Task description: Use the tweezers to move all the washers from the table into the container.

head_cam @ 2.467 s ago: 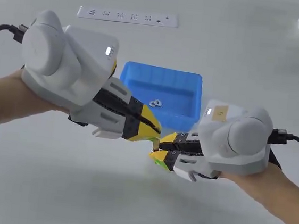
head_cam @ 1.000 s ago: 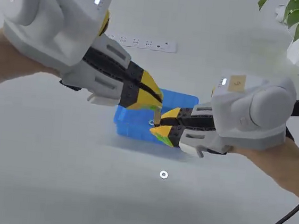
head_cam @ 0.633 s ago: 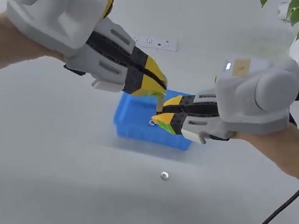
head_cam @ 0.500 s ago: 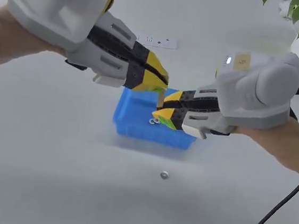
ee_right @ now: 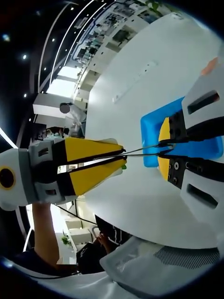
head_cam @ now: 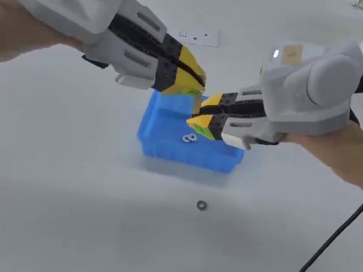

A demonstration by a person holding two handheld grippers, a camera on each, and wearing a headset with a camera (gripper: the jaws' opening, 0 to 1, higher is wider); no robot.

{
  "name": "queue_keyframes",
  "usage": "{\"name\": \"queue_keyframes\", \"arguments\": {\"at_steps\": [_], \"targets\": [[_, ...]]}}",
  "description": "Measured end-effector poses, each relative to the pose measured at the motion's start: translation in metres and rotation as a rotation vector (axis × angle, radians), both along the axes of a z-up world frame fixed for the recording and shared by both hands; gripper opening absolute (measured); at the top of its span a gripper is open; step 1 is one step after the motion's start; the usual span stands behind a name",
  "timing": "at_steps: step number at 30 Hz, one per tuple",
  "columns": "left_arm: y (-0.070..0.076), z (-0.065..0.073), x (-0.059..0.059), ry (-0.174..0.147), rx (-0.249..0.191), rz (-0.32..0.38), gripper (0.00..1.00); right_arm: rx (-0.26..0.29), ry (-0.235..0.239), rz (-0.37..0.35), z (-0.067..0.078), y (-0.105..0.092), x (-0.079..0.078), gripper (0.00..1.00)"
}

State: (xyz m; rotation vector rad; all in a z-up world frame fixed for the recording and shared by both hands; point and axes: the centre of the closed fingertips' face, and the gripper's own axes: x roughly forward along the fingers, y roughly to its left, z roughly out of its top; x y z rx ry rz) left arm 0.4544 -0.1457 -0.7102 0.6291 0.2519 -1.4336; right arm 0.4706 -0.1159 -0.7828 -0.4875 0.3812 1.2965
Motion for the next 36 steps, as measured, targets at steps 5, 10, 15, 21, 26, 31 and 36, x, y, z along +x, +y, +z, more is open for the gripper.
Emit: {"name": "queue_keyframes", "arguments": {"at_steps": [5, 10, 15, 21, 26, 31, 36], "targets": [[0.003, -0.01, 0.009, 0.008, 0.005, 0.017, 0.05, -0.009, 0.009, -0.009, -0.009, 0.0, 0.008, 0.11], [0.004, -0.022, 0.016, 0.018, 0.014, 0.033, 0.05, -0.021, 0.018, -0.017, -0.023, 0.0, 0.016, 0.11], [0.004, -0.035, 0.026, 0.028, 0.041, 0.041, 0.06, -0.03, 0.041, -0.023, -0.035, 0.002, 0.023, 0.11], [0.005, -0.05, 0.03, 0.065, 0.056, 0.062, 0.06, -0.052, 0.076, -0.045, -0.052, 0.002, 0.026, 0.11], [0.006, -0.062, 0.03, 0.092, 0.066, 0.07, 0.06, -0.078, 0.088, -0.044, -0.063, 0.0, 0.023, 0.11], [0.007, -0.065, 0.029, 0.1, 0.068, 0.072, 0.06, -0.076, 0.101, -0.045, -0.066, -0.001, 0.022, 0.11], [0.007, -0.069, 0.03, 0.102, 0.07, 0.074, 0.06, -0.078, 0.105, -0.047, -0.068, -0.001, 0.022, 0.11]]}}
